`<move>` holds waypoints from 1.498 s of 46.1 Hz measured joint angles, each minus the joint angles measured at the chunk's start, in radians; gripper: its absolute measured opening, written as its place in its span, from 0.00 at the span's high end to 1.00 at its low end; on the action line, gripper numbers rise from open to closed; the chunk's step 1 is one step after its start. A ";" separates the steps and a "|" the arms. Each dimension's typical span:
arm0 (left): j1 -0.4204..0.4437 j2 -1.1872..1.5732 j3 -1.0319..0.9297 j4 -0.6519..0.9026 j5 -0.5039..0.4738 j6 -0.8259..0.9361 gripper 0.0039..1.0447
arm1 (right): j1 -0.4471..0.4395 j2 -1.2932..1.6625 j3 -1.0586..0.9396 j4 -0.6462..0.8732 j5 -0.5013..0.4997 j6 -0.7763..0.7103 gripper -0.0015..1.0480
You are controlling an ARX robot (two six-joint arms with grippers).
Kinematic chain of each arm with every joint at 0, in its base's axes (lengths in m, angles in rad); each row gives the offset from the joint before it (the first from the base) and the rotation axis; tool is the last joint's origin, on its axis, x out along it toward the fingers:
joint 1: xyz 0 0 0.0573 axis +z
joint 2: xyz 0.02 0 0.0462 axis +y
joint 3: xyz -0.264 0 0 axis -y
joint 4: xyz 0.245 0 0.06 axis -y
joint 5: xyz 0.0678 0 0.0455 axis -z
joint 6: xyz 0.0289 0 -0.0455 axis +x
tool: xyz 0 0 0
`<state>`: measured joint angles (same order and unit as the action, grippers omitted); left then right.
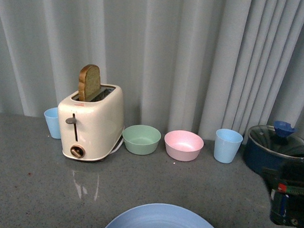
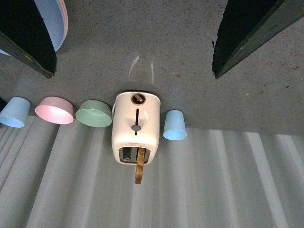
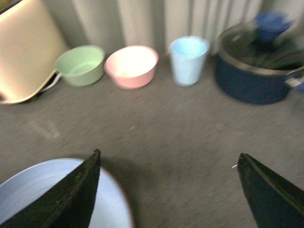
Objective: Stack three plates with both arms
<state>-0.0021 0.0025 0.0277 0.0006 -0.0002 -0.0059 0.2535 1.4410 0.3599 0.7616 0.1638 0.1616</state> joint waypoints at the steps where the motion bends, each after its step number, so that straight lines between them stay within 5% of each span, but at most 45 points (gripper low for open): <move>1: 0.000 0.000 0.000 0.000 0.001 0.000 0.06 | -0.002 0.007 -0.029 0.081 0.030 -0.033 0.22; 7: 0.000 0.000 0.000 0.000 -0.001 0.000 0.06 | -0.038 -0.051 -0.133 0.354 0.044 -0.116 0.41; 21: 0.000 -0.001 0.000 0.000 0.000 0.000 0.06 | -0.124 -0.320 -0.266 0.247 -0.043 -0.158 0.97; 38: 0.000 -0.001 0.000 0.000 0.000 0.000 0.06 | -0.249 -0.646 -0.341 -0.004 -0.158 -0.160 0.97; 69: 0.000 -0.001 0.000 0.000 0.000 0.000 0.06 | -0.251 -1.041 -0.354 -0.362 -0.163 -0.160 0.97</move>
<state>-0.0021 0.0017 0.0277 0.0006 -0.0002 -0.0063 0.0021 0.3996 0.0059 0.3996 0.0010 0.0013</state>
